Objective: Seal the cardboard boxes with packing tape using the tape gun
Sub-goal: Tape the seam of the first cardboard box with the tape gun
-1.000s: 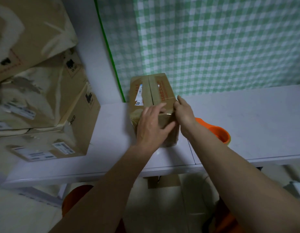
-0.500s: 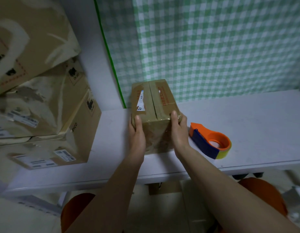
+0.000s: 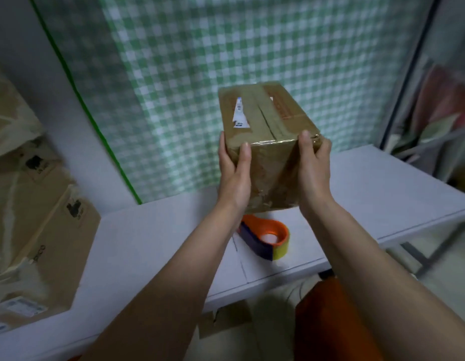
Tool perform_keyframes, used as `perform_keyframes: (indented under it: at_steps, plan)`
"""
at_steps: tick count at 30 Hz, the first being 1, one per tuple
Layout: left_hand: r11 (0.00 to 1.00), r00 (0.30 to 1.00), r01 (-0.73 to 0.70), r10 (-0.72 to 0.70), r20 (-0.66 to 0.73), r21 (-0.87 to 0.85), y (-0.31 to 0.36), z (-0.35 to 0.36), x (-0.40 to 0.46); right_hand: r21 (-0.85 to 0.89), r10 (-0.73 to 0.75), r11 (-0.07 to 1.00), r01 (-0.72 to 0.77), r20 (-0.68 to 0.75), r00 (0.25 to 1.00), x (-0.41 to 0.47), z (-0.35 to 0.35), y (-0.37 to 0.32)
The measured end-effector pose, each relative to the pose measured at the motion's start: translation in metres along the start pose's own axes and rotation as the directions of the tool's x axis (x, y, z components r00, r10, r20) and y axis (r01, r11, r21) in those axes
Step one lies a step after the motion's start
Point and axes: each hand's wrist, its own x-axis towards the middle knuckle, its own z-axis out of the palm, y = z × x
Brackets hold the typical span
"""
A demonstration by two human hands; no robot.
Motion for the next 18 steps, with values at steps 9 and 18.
perform_keyframes:
  at_steps: [9,18]
  plan:
    - [0.988,0.945,0.122,-0.144,0.294,0.09,-0.073,0.13,-0.018,-0.144,0.091,0.98,-0.137,-0.288,0.953,0.055,-0.142,0.023]
    - [0.898,0.942,0.196,-0.284,0.178,0.393,-0.111,0.147,-0.006,-0.324,0.193,0.903,-0.281,-0.278,0.941,0.079,-0.193,0.074]
